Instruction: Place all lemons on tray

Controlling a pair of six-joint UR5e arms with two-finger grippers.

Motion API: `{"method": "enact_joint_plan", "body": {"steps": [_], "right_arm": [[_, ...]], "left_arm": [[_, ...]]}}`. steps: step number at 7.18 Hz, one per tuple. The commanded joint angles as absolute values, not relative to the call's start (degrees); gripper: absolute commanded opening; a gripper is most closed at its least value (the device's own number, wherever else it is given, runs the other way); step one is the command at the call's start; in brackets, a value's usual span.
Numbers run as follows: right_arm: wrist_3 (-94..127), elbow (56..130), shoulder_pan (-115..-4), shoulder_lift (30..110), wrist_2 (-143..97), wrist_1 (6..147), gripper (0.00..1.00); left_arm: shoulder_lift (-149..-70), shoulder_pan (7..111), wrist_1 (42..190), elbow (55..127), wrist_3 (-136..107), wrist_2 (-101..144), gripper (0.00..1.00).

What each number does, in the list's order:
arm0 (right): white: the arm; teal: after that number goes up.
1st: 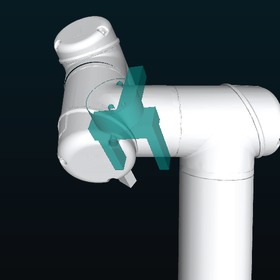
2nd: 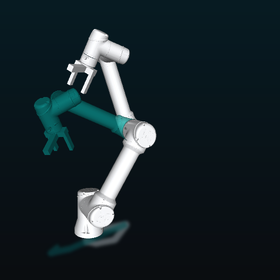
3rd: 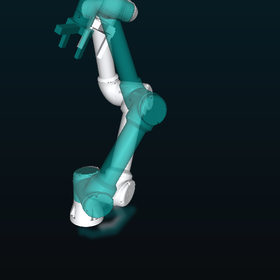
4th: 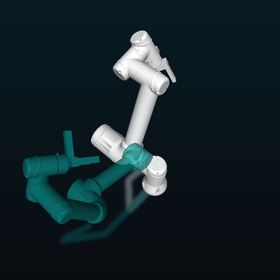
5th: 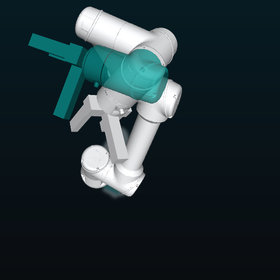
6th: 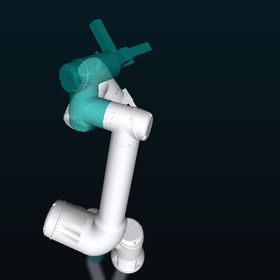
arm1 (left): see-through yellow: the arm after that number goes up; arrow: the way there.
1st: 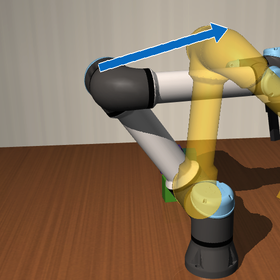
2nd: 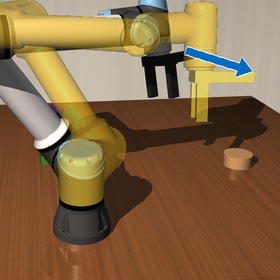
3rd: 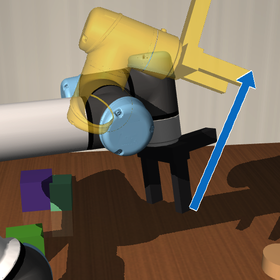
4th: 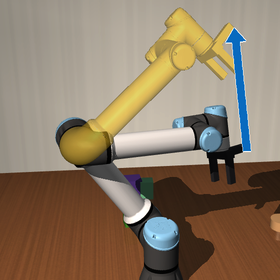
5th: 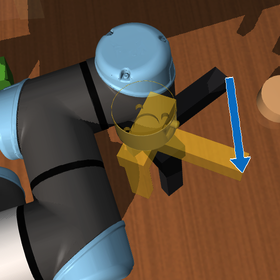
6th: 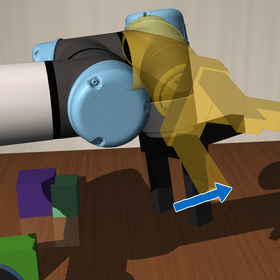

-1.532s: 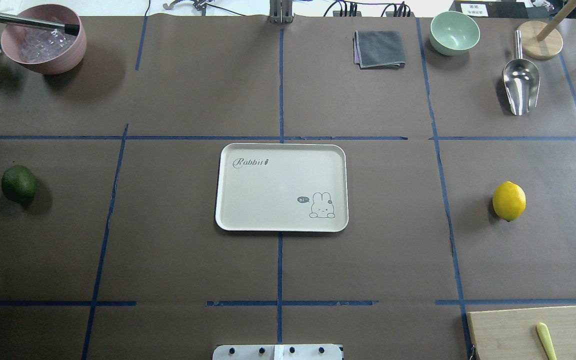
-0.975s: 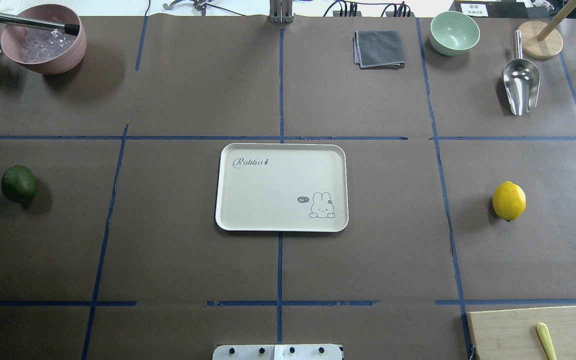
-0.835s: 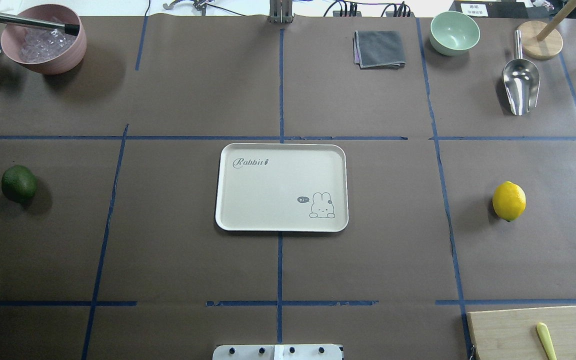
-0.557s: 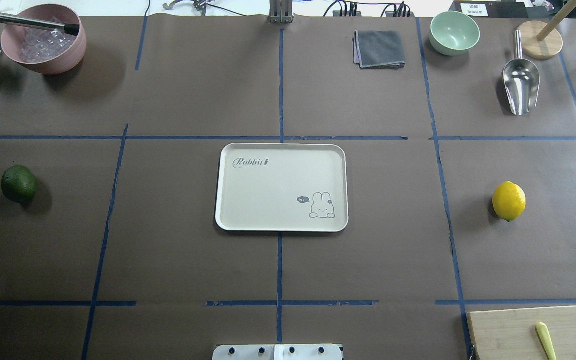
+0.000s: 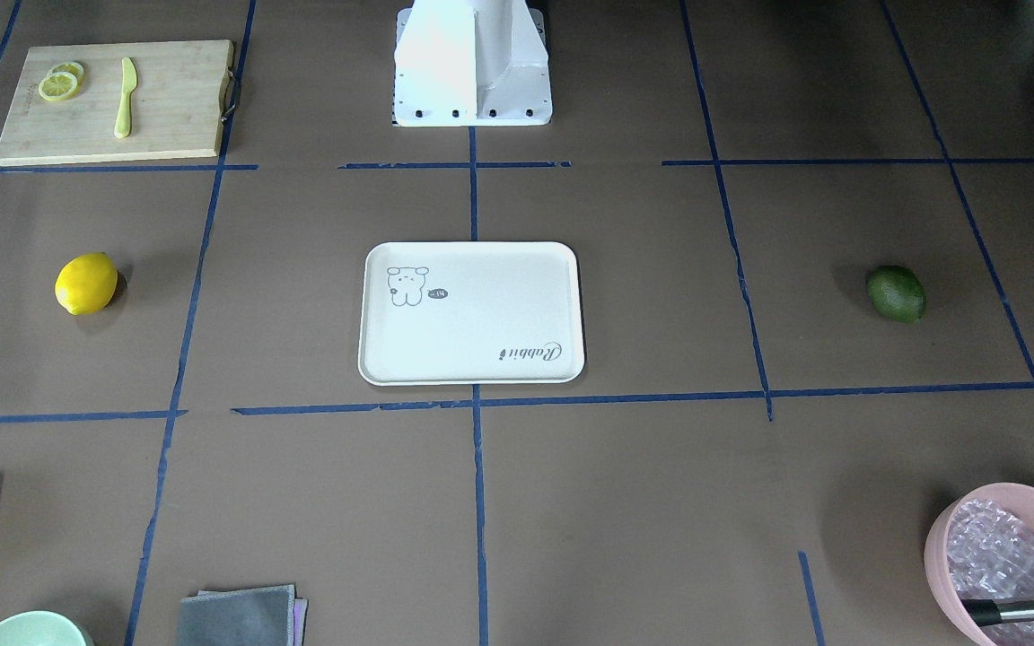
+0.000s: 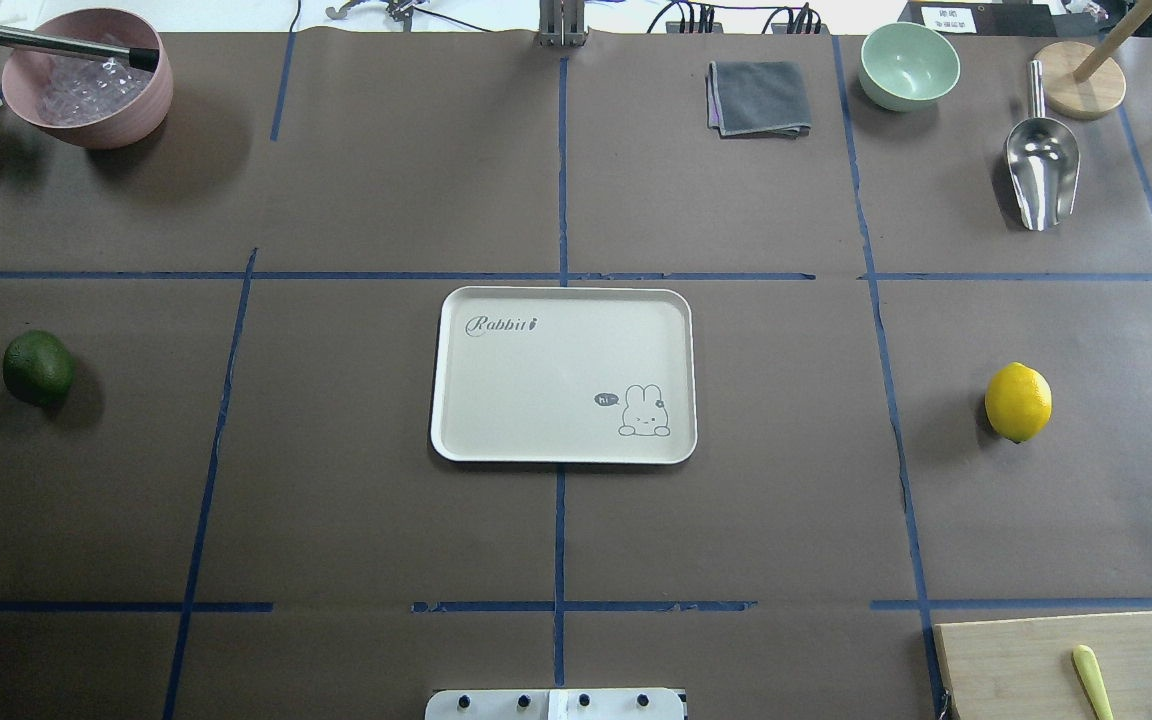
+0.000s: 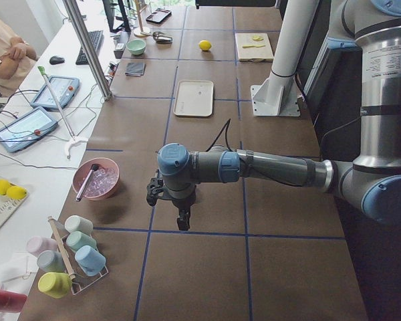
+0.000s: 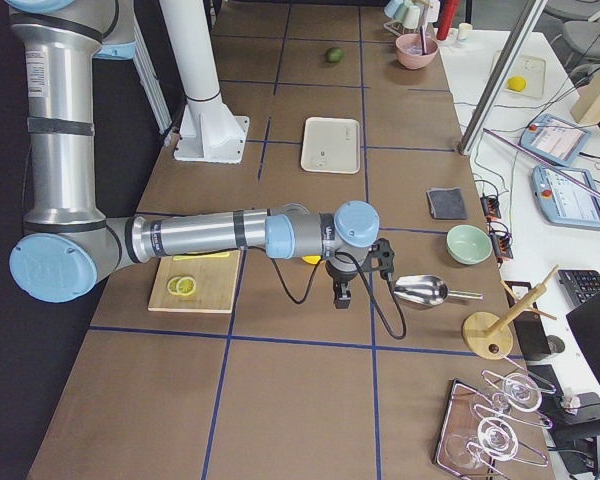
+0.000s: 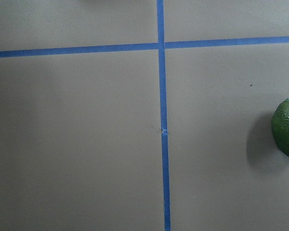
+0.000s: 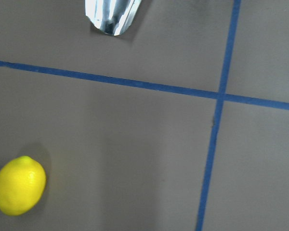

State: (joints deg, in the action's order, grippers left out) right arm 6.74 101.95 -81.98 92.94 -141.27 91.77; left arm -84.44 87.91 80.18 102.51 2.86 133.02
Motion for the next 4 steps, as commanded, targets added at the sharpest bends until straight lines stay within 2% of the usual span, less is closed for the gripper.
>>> {"method": "enact_joint_plan", "body": {"steps": [1,4], "right_arm": [[30.39,106.96,-72.56,97.01,-138.19,78.41,0.99],[56.88,106.96,-56.39,97.21,-127.56,65.33,0.99]], "left_arm": [[-84.2,87.89,80.94,102.22,2.81,133.15,1.0],[-84.29,87.89,80.95,101.6,2.81,133.24,1.0]]}}
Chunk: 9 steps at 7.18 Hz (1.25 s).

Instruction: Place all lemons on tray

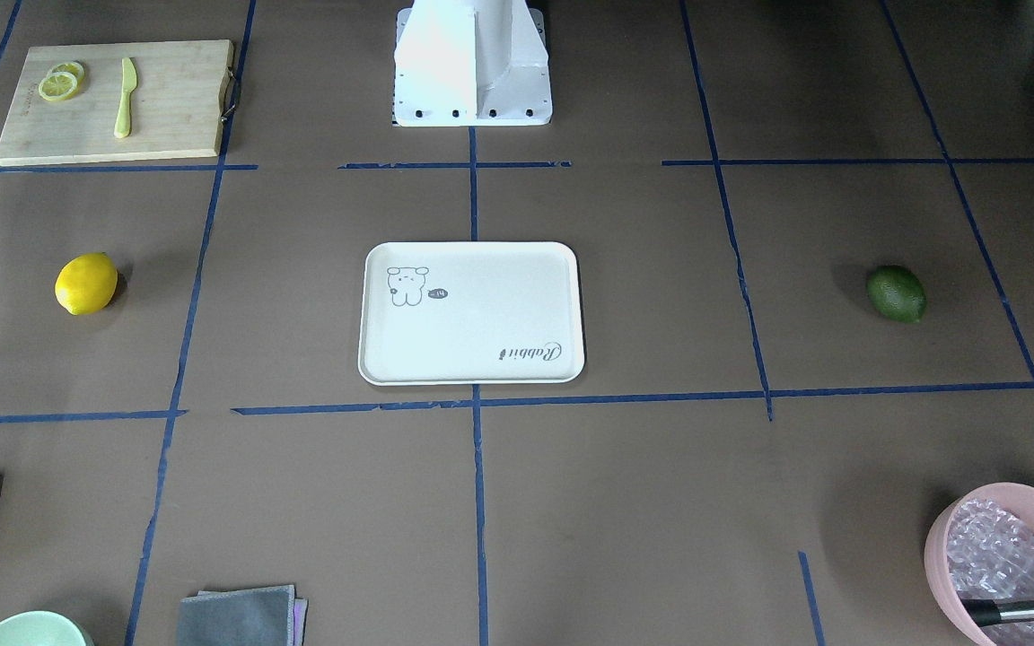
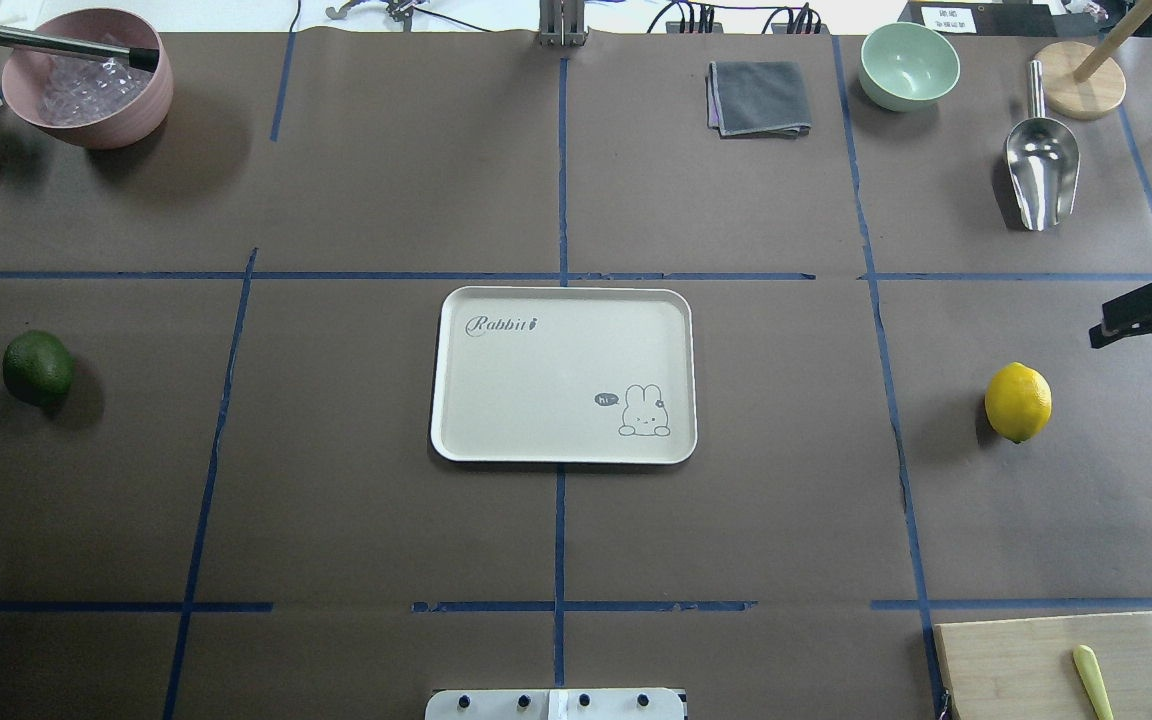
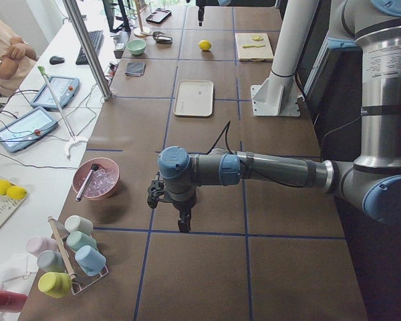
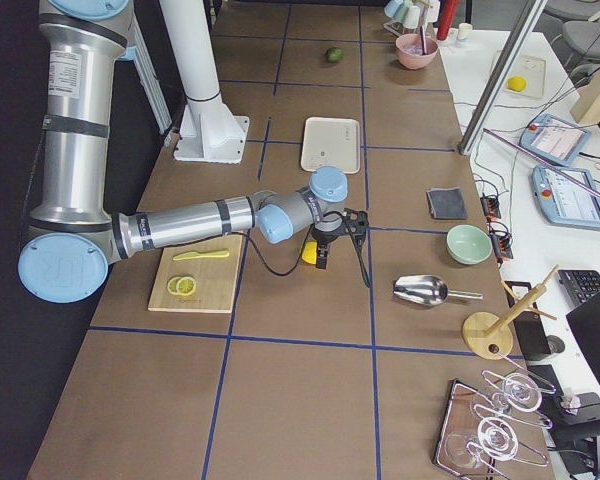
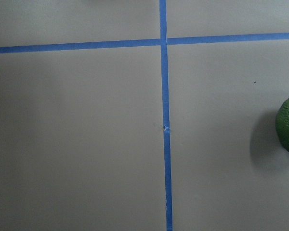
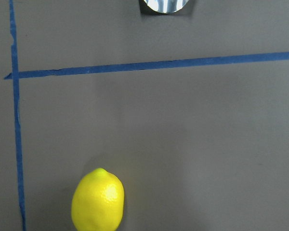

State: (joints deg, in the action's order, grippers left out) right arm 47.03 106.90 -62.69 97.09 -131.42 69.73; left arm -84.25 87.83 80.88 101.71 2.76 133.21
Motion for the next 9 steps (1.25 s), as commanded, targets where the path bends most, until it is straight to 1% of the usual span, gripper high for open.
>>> {"method": "enact_joint_plan", "body": {"steps": [1,2,6,9], "right_arm": [[62.17,106.44,-50.42,97.21,-121.79,62.69,0.99],[64.49,106.0,-47.75,96.86,-119.03,62.32,0.98],[63.72,104.59,-46.67,96.59,-116.11,62.4,0.98],[63.81,101.87,-46.32,95.63,-115.14,62.31,0.97]], "left_arm": [[-84.29,87.89,80.95,101.69,2.81,133.24,1.0],[-84.29,87.8,80.95,101.69,2.81,133.24,1.0],[-84.29,87.8,80.95,102.13,2.73,133.24,1.0],[-84.29,87.89,80.95,102.22,2.81,133.24,1.0]]}}
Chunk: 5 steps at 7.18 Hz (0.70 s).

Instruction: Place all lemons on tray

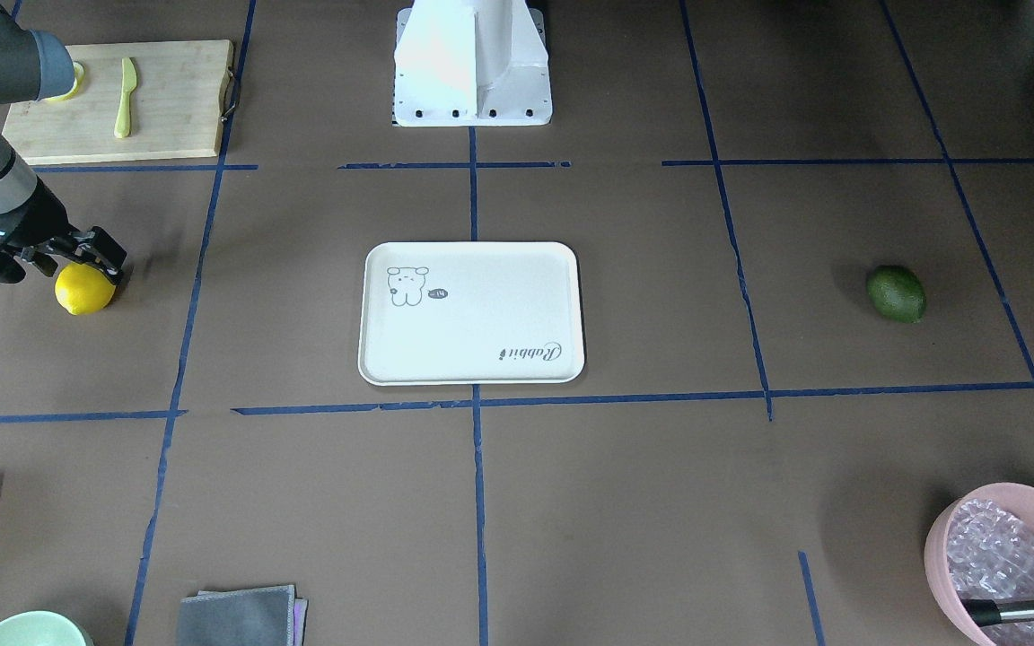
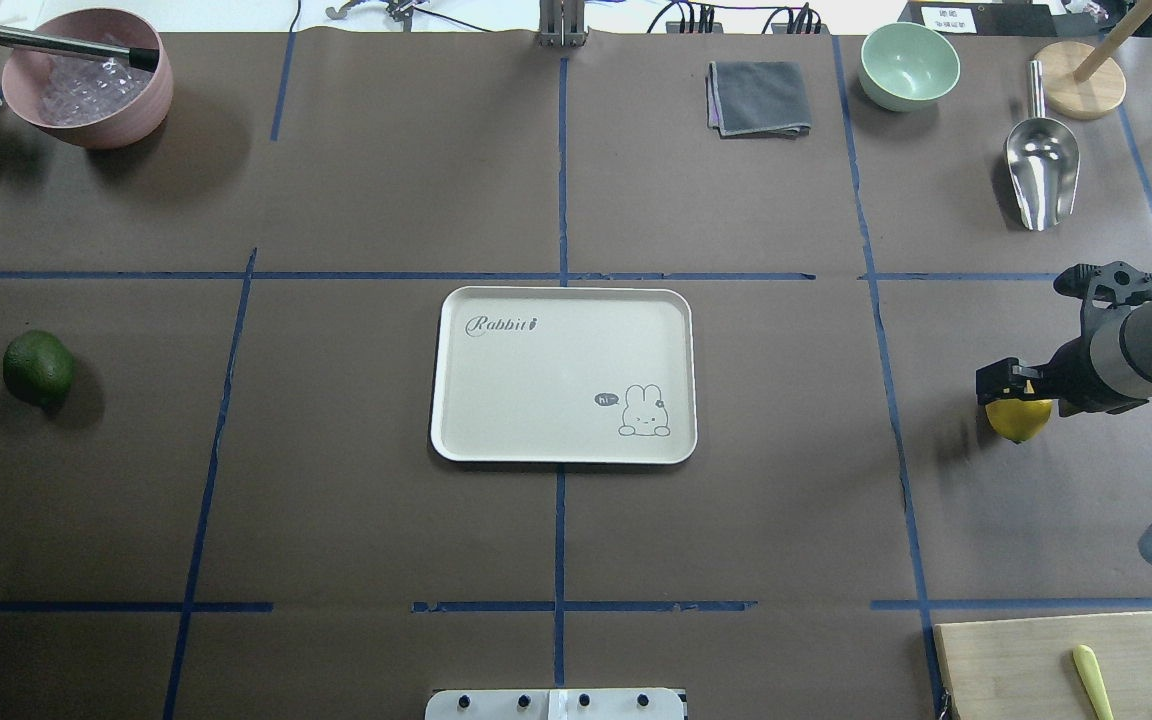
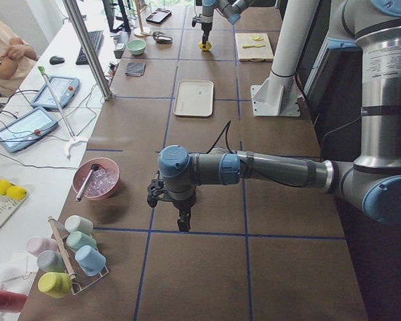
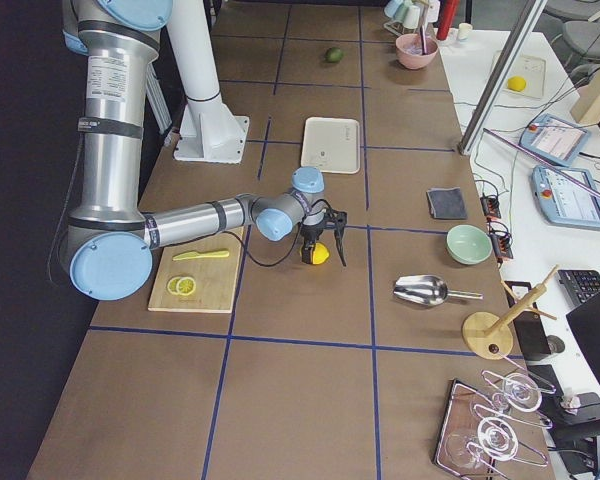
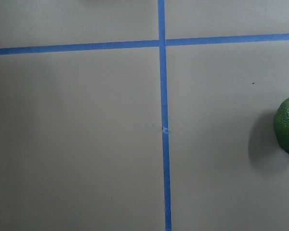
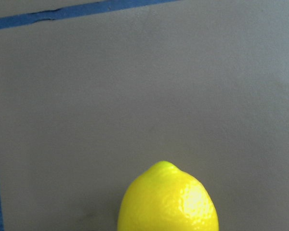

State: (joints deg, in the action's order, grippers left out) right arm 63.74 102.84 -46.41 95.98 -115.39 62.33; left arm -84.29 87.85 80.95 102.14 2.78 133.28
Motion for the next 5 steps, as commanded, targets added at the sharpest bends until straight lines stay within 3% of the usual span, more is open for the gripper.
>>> {"method": "enact_joint_plan", "body": {"steps": [1,2,3,4,5], "right_arm": [[63.81,101.78,-45.88,95.54,-115.22,62.31,0.96],[63.9,101.69,-45.7,94.93,-115.14,62.4,0.88],[64.16,101.6,-45.7,94.75,-115.14,62.4,0.51],[63.99,101.95,-45.79,94.83,-115.4,62.32,0.06],[63.72,104.13,-45.79,94.57,-116.27,62.4,0.0]], "left_arm": [[-84.29,87.8,80.95,102.22,2.81,133.24,1.0],[-84.2,87.89,80.95,102.22,2.81,133.24,1.0],[-84.2,87.89,80.95,102.22,2.81,133.24,1.0],[-84.2,87.89,80.95,102.13,2.81,133.24,1.0],[-84.2,87.89,80.95,102.13,2.9,133.24,1.0]]}}
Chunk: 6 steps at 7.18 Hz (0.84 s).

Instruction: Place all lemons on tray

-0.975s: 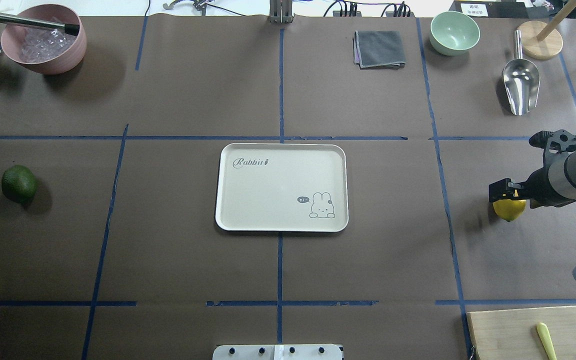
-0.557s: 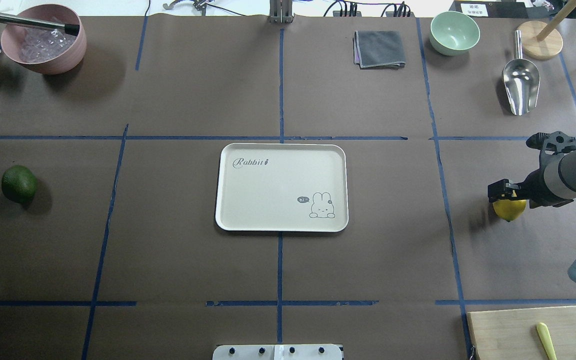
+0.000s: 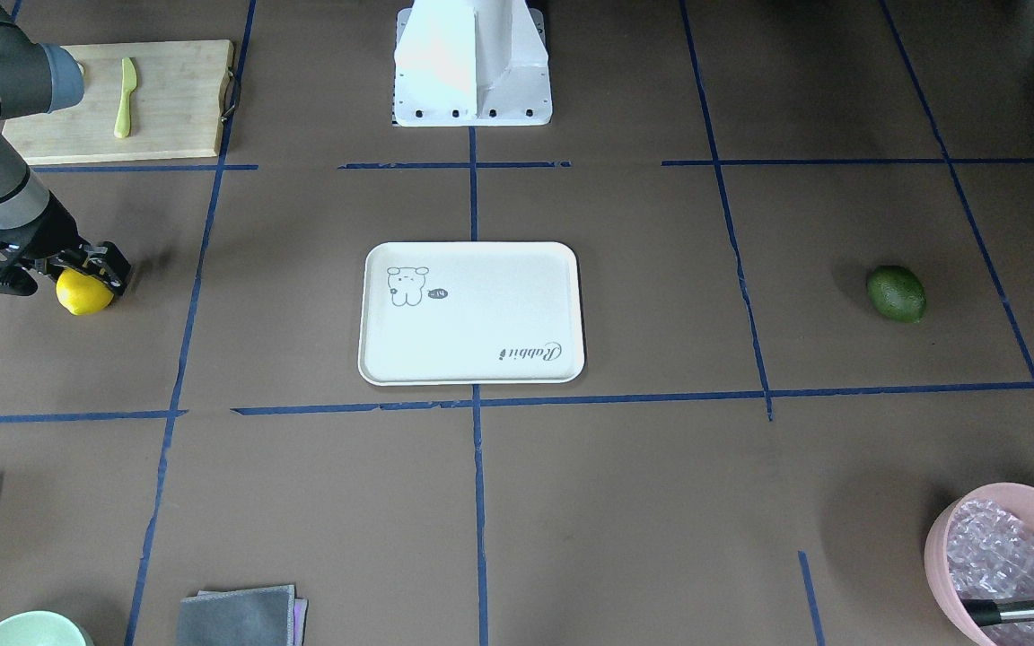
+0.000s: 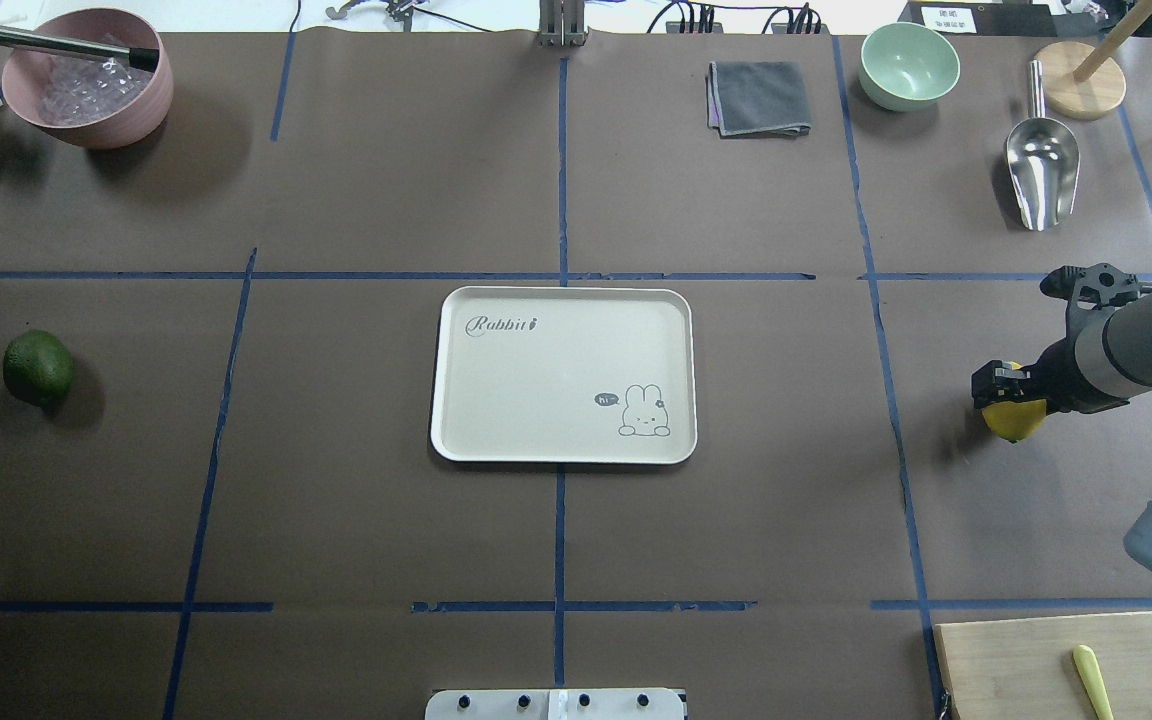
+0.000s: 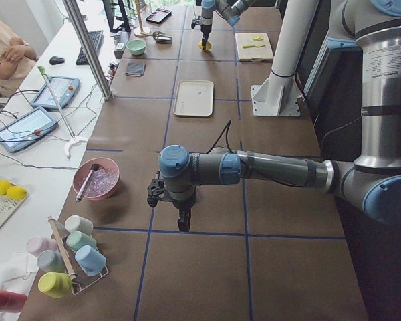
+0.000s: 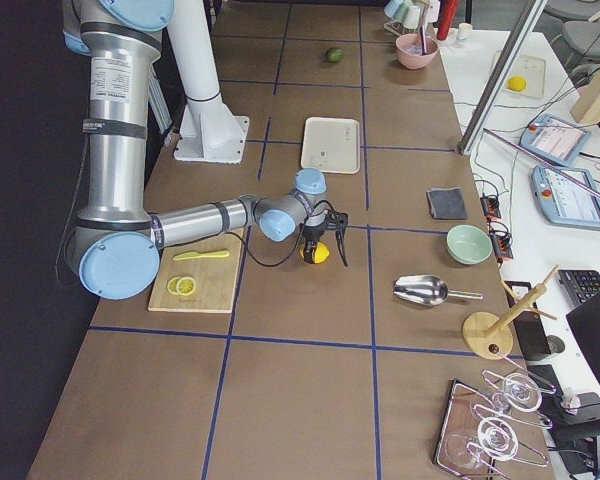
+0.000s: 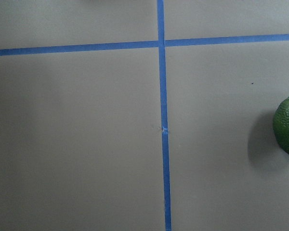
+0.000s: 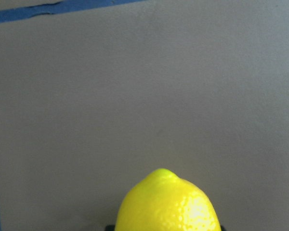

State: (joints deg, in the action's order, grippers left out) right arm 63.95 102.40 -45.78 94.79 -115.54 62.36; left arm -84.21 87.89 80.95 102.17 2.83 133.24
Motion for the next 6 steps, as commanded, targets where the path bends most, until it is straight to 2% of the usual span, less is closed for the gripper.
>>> {"method": "enact_joint_plan", "body": {"steps": [1,2,4,6], "right_arm": [[64.42,107.11,-45.88,91.79,-116.19,63.62,0.0],[64.86,108.18,-45.36,89.32,-116.19,64.07,0.0],[71.86,107.32,-40.37,79.16,-116.11,65.73,0.0],[72.6,100.95,-37.98,63.19,-116.1,78.42,0.0]], "left_arm": [[-84.2,87.89,81.03,102.3,2.9,133.33,1.0],[-84.2,87.8,81.04,102.3,2.9,133.33,1.0],[-84.2,87.8,81.04,102.66,3.07,133.33,1.0],[-84.2,87.89,81.21,102.74,3.25,135.16,1.0]]}}
